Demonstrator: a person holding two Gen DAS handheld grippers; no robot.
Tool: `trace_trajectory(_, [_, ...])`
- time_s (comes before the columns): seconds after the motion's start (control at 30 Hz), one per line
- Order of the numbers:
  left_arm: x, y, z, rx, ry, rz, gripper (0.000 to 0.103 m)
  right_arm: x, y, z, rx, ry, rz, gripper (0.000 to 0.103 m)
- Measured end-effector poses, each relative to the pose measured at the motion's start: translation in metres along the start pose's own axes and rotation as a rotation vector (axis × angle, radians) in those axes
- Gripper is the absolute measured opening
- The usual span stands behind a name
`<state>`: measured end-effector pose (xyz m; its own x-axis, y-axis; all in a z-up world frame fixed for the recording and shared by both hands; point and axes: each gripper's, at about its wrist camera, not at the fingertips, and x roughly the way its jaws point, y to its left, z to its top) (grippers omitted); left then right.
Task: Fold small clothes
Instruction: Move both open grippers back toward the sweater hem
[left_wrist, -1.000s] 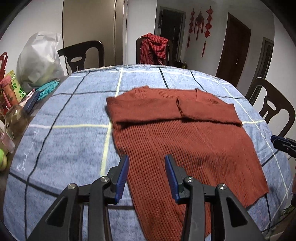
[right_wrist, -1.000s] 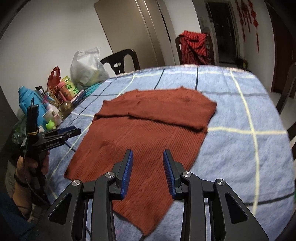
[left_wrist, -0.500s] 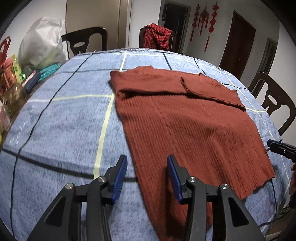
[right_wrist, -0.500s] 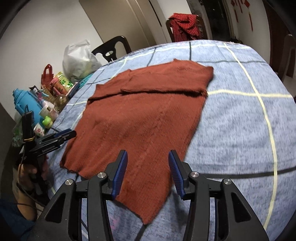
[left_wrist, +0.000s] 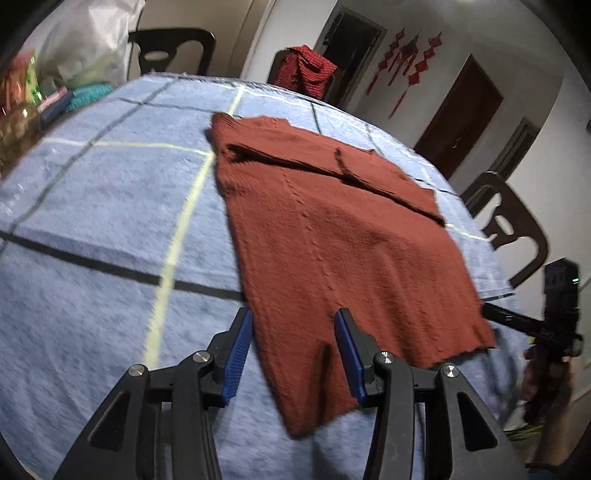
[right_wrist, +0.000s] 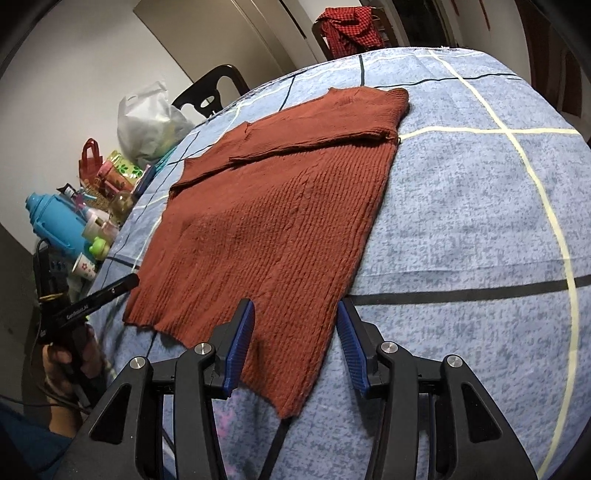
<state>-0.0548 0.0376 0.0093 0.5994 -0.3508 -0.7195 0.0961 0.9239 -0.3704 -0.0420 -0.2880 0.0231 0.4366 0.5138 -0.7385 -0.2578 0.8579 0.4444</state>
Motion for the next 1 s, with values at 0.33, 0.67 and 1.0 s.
trace_trajectory(0.33, [-0.005,0.003,-0.012,-0.073,-0.004,-0.083,0.049,-0.002,0.004,-0.009,0.038,0.027,0.072,0.047])
trace_trajectory(0.67, [0.003,0.004,-0.007,-0.09,-0.008,-0.137,0.047,0.007,0.003,-0.002,0.063,0.025,0.103,0.043])
trace_trajectory(1.0, [0.011,0.003,-0.005,-0.116,0.009,-0.186,0.025,0.016,0.001,-0.003,0.069,0.03,0.113,0.012])
